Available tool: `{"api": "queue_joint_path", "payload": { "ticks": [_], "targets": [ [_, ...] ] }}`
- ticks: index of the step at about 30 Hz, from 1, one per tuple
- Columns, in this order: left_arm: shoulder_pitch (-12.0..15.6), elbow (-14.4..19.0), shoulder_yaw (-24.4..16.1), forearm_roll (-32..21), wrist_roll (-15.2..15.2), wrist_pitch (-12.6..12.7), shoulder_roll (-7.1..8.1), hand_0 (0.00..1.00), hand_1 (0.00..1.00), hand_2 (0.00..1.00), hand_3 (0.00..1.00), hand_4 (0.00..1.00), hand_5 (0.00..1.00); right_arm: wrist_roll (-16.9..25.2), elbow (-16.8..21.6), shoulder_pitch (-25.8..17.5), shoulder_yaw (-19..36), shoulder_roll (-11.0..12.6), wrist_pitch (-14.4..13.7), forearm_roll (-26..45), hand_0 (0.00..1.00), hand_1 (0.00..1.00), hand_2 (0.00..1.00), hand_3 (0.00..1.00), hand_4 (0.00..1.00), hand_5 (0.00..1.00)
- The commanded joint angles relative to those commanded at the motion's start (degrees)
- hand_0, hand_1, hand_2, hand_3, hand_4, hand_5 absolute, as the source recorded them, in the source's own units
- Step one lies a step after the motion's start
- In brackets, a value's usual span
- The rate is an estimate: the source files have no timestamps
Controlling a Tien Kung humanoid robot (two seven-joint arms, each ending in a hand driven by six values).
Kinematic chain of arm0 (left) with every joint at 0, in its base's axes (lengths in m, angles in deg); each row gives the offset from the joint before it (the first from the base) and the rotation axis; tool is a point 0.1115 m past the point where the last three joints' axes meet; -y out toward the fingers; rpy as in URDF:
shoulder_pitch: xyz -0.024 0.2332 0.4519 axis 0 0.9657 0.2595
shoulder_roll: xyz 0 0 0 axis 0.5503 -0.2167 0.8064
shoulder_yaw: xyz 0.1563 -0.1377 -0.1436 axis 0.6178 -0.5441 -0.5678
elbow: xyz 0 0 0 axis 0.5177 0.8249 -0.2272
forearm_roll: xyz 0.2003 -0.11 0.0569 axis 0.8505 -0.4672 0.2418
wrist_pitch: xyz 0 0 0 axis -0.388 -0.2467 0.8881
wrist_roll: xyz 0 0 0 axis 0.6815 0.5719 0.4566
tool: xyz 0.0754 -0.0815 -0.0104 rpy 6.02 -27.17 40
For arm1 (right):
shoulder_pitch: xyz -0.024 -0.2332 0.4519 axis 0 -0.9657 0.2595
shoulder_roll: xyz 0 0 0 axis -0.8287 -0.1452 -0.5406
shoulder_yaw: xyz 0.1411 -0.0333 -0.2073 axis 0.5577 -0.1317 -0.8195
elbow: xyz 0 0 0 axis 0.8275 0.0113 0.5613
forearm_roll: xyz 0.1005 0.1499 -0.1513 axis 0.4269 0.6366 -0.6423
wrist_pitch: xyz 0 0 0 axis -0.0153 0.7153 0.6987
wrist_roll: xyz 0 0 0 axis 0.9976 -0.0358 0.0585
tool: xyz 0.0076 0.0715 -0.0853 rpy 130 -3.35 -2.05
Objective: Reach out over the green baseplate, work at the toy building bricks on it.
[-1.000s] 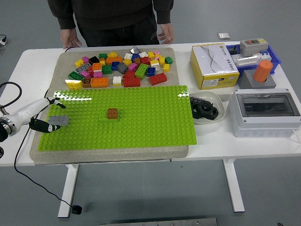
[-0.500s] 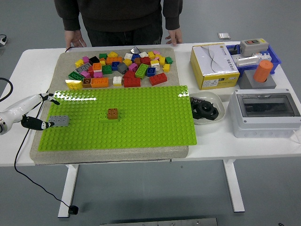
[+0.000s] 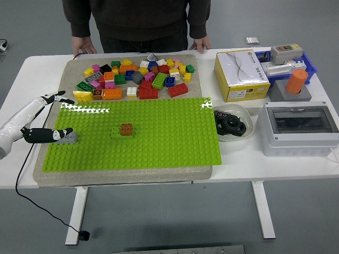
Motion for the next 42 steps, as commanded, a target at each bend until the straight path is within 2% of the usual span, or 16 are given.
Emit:
{"api": "queue_joint_path", "payload": {
  "ticks": [4,21,24,26,29,33,35,38,42],
  "targets": [
    [0.53,0.39,-2.16,0.28,0.08,0.04,-0.45,0.998,0.998,0.998,0.767,0.826,0.002,0.03,0.0,0.03,0.03,-0.01,0.0,0.07,0.698,0.59,0.71,0.691,0.745,0.78],
    [0.67,0.34,-1.92,1.06,1.34,-1.05,-0.63,0.996,0.998,0.998,0.758,0.849,0.002,0.2,0.0,0.07,0.66,0.01,-0.06,0.28,0.698,0.593,0.708,0.691,0.746,0.78],
    [0.93,0.44,-1.69,1.33,1.79,-1.4,-0.31,0.996,0.998,0.998,0.758,0.849,0.002,0.17,0.0,0.04,0.76,-0.02,-0.05,0.22,0.698,0.593,0.708,0.691,0.746,0.78],
    [0.96,0.0,-0.88,1.53,2.13,-1.7,0.52,0.996,0.998,0.998,0.758,0.849,0.002,0.13,0.0,0.03,0.83,0.0,-0.04,0.21,0.698,0.593,0.708,0.691,0.746,0.78],
    [-0.18,-2.2,2.21,2.04,2.59,-2.06,2.85,0.996,0.998,0.998,0.751,0.853,0.002,0.03,0.0,0.08,1.05,0.1,-0.04,0.04,0.698,0.592,0.709,0.691,0.746,0.78],
    [-3.5,-6.64,7.64,1.47,3.09,-2.63,6.27,0.997,0.998,0.998,0.771,0.86,0.002,-0.16,0.0,0.26,1.68,0.25,-0.08,-0.7,0.698,0.592,0.709,0.691,0.746,0.78],
    [-5.35,-9.03,10.45,1.0,3.23,-2.88,7.34,0.997,0.998,0.998,0.771,0.86,0.002,-0.14,0.0,0.3,1.73,0.31,-0.09,-0.74,0.698,0.592,0.709,0.691,0.746,0.78],
    [-8.02,-12.82,14.52,0.17,2.95,-2.79,7.76,0.997,0.998,0.998,0.771,0.86,0.002,-0.12,0.0,0.39,1.81,0.42,-0.1,-0.7,0.698,0.592,0.709,0.691,0.746,0.78],
    [-10.35,-18.24,19.55,0.58,2.09,-1.96,6.9,0.998,0.998,0.998,0.788,0.856,0.002,-0.05,0.0,0.64,1.82,0.5,-0.11,-0.73,0.698,0.592,0.709,0.691,0.745,0.779]
  ]
}}
